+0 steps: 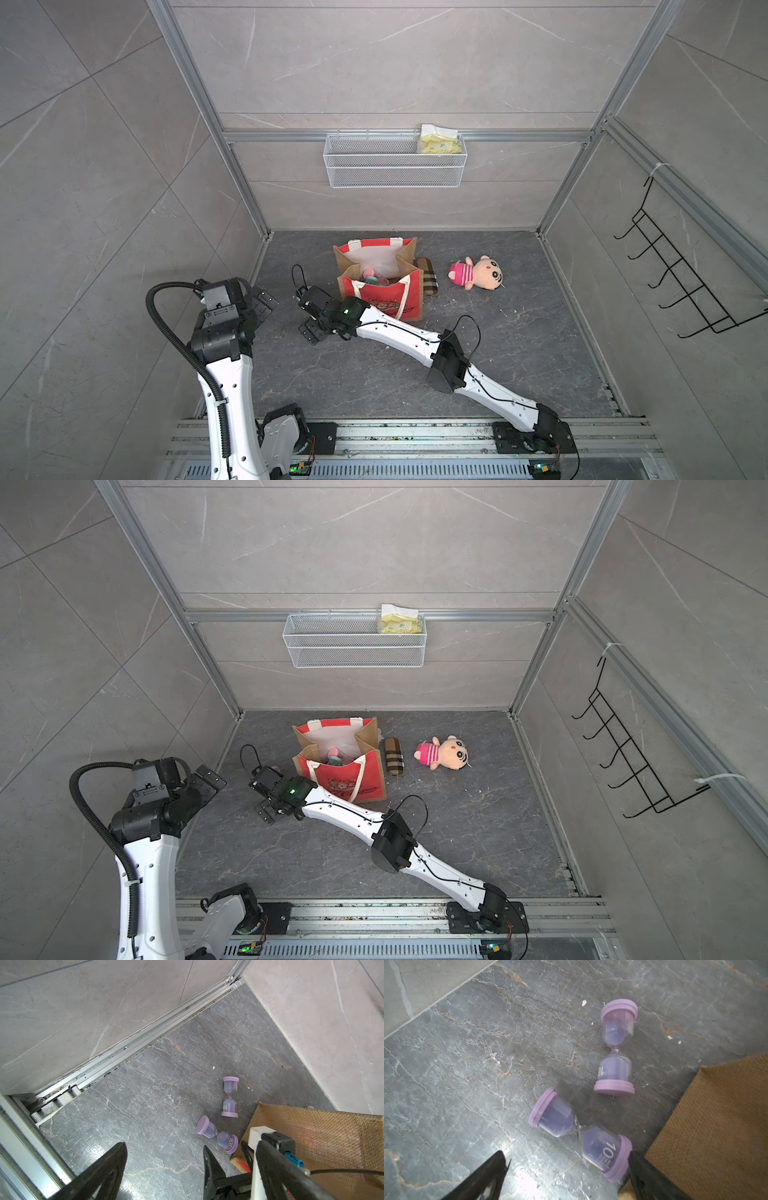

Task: Put the hourglass into the canvas bag
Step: Pick up the hourglass from the center of the board.

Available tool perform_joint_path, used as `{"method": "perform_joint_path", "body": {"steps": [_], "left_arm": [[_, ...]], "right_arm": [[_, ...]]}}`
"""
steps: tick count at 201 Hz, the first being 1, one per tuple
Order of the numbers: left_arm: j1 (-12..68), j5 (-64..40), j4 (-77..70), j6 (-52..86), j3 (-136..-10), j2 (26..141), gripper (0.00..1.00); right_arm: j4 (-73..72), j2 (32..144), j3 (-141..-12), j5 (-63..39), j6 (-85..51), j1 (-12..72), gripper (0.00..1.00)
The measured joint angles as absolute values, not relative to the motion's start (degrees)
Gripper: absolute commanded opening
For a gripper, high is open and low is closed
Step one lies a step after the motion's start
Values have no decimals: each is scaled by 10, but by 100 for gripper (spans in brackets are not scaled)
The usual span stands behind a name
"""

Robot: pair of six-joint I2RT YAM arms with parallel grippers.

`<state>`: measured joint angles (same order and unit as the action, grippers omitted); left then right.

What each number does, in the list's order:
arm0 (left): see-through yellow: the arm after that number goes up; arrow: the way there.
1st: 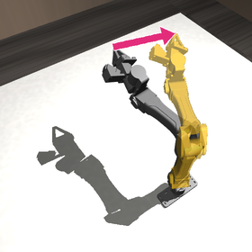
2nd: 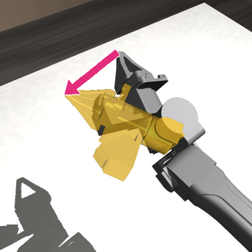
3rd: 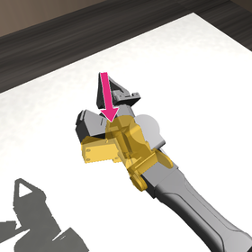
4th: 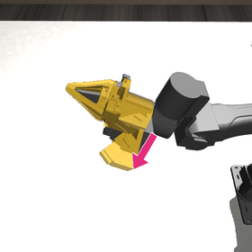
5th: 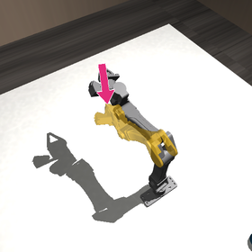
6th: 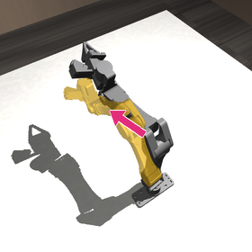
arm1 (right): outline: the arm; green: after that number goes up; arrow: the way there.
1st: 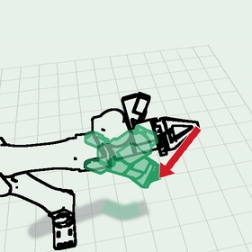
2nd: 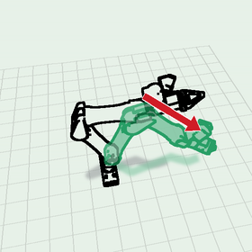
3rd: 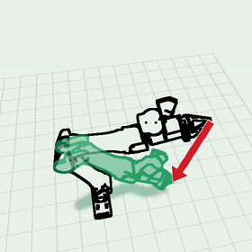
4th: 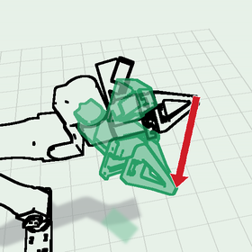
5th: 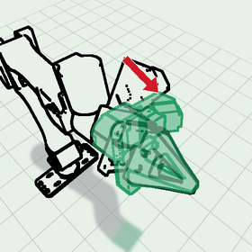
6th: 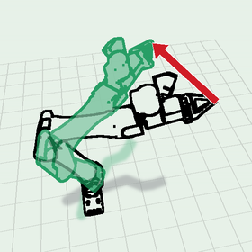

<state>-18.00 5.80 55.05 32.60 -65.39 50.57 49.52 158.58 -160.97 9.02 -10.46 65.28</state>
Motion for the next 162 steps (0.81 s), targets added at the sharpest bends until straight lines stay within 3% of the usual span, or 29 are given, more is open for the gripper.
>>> {"method": "perform_joint_path", "body": {"steps": [96, 162], "left_arm": [[-180, 42, 540, 341, -637, 501, 100], [-180, 39, 534, 343, -630, 500, 100]], "right_arm": [[471, 1622, -1610, 98, -68, 652, 98], [498, 1628, -1588, 103, -42, 657, 84]]}}
